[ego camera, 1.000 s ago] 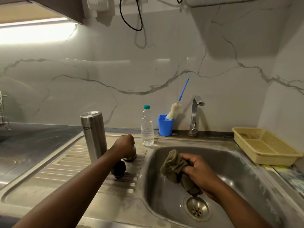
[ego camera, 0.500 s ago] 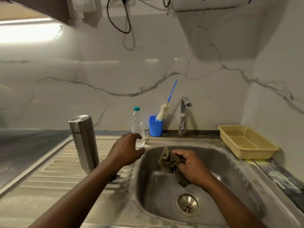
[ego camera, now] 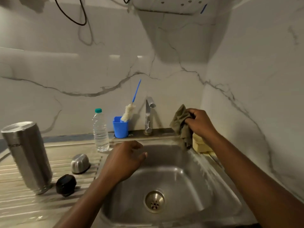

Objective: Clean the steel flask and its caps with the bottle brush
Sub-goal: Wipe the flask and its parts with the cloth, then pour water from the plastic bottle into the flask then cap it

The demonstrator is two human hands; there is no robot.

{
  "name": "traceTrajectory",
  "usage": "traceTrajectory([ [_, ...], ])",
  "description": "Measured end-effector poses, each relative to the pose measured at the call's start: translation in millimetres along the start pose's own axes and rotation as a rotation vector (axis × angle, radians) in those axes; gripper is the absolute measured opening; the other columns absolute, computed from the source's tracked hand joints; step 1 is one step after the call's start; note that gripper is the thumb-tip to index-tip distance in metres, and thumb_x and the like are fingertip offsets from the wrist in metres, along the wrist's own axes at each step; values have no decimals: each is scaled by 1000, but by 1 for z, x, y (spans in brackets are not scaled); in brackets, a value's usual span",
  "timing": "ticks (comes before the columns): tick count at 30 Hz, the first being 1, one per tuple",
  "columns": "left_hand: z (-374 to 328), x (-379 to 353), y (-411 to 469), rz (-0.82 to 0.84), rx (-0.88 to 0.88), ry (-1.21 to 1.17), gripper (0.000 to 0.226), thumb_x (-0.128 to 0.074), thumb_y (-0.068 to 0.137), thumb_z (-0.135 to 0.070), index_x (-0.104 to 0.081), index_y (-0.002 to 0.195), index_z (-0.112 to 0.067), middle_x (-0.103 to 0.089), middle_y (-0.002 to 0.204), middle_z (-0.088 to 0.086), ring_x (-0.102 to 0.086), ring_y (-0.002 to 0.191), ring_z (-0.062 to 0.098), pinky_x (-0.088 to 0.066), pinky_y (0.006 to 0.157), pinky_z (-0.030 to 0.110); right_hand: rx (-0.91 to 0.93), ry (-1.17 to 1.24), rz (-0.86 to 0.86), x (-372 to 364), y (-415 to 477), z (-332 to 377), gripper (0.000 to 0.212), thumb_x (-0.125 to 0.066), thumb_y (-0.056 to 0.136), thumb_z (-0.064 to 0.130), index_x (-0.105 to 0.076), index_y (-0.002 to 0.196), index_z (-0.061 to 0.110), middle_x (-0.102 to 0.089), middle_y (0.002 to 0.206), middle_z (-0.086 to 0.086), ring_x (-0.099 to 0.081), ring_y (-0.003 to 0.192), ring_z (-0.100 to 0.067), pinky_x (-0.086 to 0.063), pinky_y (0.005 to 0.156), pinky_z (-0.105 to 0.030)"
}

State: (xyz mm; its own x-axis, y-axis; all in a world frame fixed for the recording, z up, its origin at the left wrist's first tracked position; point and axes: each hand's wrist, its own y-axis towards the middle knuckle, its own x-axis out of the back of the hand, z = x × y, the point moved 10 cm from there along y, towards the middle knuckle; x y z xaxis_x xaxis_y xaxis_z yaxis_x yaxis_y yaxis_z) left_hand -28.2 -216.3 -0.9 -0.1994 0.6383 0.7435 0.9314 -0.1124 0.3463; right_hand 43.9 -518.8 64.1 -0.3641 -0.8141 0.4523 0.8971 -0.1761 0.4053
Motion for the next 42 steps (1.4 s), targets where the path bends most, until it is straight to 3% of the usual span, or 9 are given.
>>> traceTrajectory([
  [6,-8,-9,5,-22,-34,-30,41,-74,89,-57,-72,125,-37,-73,118,-20,-66,101,-1,-57,90,28,-119,-214,-112,45,58,-42,13,-57,94,8,-69,100,11,-68,95,-6,-67,95,-31,-49,70,-34],
  [11,-1,-16,6,-1,-30,-25,41,-73,89,-57,-70,126,-39,-71,115,-21,-65,101,0,-57,91,27,-232,-411,-71,36,85,-94,32,-60,97,19,-54,125,6,-66,116,-17,-64,103,-36,-49,79,-38],
  [14,9,-18,9,10,-2,-22,41,-74,88,-57,-71,124,-38,-70,111,-22,-67,99,0,-60,90,32,-290,-511,-21,24,82,-122,34,-66,96,21,-60,127,7,-67,123,-18,-64,110,-36,-50,83,-37],
  [20,19,-17,16,13,15,-17,42,-76,87,-55,-73,124,-36,-72,111,-20,-67,96,0,-60,89,31,-359,-538,118,7,68,-165,39,-83,85,42,-75,109,11,-74,109,-8,-68,105,-30,-51,82,-33],
  [23,19,-19,17,8,12,-16,42,-76,88,-55,-73,125,-35,-72,112,-19,-67,98,0,-59,89,30,-351,-571,220,-4,64,-171,31,-79,86,48,-81,94,18,-77,101,-5,-69,96,-24,-55,87,-36],
  [29,15,-21,17,8,8,-23,41,-74,86,-59,-72,122,-39,-72,108,-23,-67,97,-2,-60,89,34,-253,-688,147,5,58,-133,35,-77,86,53,-76,104,22,-75,105,1,-69,97,-24,-56,83,-36],
  [34,22,-4,20,-42,42,-113,34,-77,88,-50,-73,120,-37,-72,107,-21,-68,96,-1,-61,86,31,31,-677,-6,-1,35,-41,22,-65,97,39,-75,112,26,-75,110,6,-69,93,-19,-51,72,-30],
  [37,34,13,20,-88,58,-155,34,-79,90,-43,-73,122,-34,-72,112,-17,-67,98,0,-55,80,23,160,-575,35,-29,6,8,18,-65,96,38,-76,107,28,-76,104,9,-69,89,-15,-52,71,-28],
  [42,63,51,25,-243,118,-227,26,-81,91,-31,-77,116,-24,-76,108,-10,-70,99,4,-54,81,27,263,-421,120,-88,-42,63,20,-68,92,43,-76,103,29,-77,97,8,-70,90,-15,-59,80,-37],
])
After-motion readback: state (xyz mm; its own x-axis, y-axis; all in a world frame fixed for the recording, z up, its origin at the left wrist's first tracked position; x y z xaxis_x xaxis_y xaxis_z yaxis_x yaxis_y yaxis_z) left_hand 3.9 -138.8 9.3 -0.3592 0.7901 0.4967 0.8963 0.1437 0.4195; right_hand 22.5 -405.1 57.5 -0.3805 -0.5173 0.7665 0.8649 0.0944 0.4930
